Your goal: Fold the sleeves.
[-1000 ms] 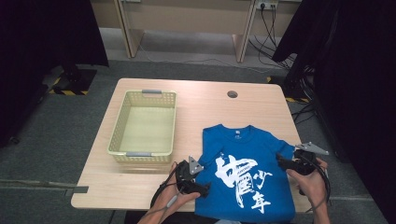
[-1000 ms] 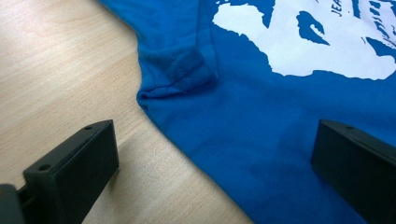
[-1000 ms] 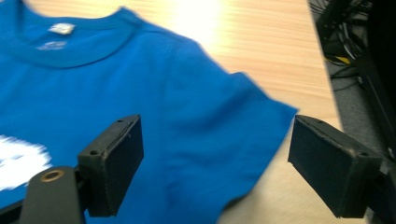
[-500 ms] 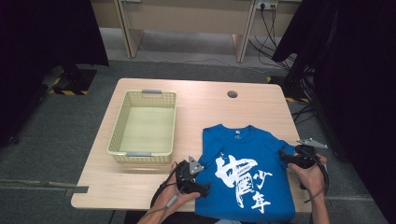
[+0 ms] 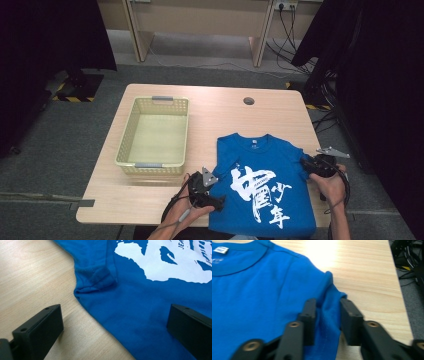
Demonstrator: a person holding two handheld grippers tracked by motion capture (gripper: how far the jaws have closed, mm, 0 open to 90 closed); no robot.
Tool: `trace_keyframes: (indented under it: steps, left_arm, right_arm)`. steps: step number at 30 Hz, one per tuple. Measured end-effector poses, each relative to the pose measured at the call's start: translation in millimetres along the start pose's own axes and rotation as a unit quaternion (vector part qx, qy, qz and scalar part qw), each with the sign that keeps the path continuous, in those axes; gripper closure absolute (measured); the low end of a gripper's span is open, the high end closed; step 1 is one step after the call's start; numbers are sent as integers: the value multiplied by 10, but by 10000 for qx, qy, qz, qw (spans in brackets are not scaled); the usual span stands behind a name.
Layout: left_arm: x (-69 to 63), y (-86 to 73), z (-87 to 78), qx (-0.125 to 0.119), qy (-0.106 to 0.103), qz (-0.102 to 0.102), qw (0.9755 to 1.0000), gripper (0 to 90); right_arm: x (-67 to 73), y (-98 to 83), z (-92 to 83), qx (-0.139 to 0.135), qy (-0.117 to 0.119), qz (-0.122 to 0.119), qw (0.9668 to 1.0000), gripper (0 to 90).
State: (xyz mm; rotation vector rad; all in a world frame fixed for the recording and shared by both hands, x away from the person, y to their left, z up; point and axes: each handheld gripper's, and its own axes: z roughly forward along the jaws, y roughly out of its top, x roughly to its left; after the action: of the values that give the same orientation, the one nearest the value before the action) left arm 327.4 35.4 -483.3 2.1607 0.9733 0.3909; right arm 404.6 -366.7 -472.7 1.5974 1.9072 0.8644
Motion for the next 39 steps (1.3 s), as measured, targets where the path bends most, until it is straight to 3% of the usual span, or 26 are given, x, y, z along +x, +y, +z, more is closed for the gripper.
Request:
trace_keyframes:
  steps: [7,14,19,25,33,39]
  left_arm:
    - [0,3,4,-1,6,-5,10000,0]
    - [1,4,5,-3,6,-6,10000,0]
    - [1,5,5,-3,5,-6,10000,0]
    - [1,5,6,-3,6,-7,10000,0]
    - [1,6,7,-6,9,-10,10000,0]
    - [1,7,7,-4,9,-10,10000,0]
  right_arm:
    - [76,12,-30,-131,62,-176,9997,763]
    - [250,109,-165,-351,155,-445,9983,767]
    - [391,145,-195,-378,178,-671,9969,766]
    - [514,158,-206,-365,287,-773,9959,720]
    - [553,194,-309,-496,383,-765,9951,654]
    - [539,192,-345,-497,289,-823,9950,633]
